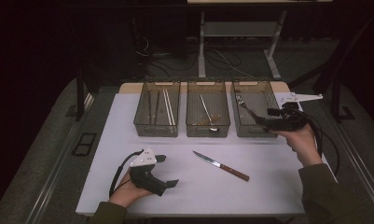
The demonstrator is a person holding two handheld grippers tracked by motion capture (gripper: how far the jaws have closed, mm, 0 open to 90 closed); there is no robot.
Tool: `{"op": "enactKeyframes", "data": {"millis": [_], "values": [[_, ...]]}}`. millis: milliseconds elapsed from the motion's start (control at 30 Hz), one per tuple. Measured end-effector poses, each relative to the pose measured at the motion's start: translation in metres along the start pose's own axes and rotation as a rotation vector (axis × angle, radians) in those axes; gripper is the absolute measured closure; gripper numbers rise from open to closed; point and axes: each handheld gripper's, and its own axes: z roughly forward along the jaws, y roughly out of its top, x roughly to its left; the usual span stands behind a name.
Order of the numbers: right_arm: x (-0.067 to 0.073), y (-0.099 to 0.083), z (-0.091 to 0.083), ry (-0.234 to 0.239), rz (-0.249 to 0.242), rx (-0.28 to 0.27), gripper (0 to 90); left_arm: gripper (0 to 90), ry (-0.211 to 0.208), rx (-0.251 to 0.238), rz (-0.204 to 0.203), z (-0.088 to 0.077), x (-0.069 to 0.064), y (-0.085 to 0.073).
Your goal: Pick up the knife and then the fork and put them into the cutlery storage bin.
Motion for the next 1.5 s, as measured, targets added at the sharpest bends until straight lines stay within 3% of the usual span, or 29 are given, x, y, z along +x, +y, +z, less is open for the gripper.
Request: {"op": "enactKeyframes", "data": {"millis": [433, 767, 1500], "values": [[0.021, -0.023, -0.012, 0.074, -0.055, -0.019, 26.8, 0.0, 0.003, 0.003, 0.004, 0.0, 0.0, 0.0], [0.037, -0.041, -0.013, 0.122, -0.127, 0.007, 23.7, 0.0, 0.004, 0.005, 0.01, -0.001, -0.001, 0.001], [0.069, -0.048, 0.01, 0.188, -0.212, 0.113, 21.0, 0.0, 0.005, 0.007, 0.011, -0.001, 0.0, 0.0]]}}
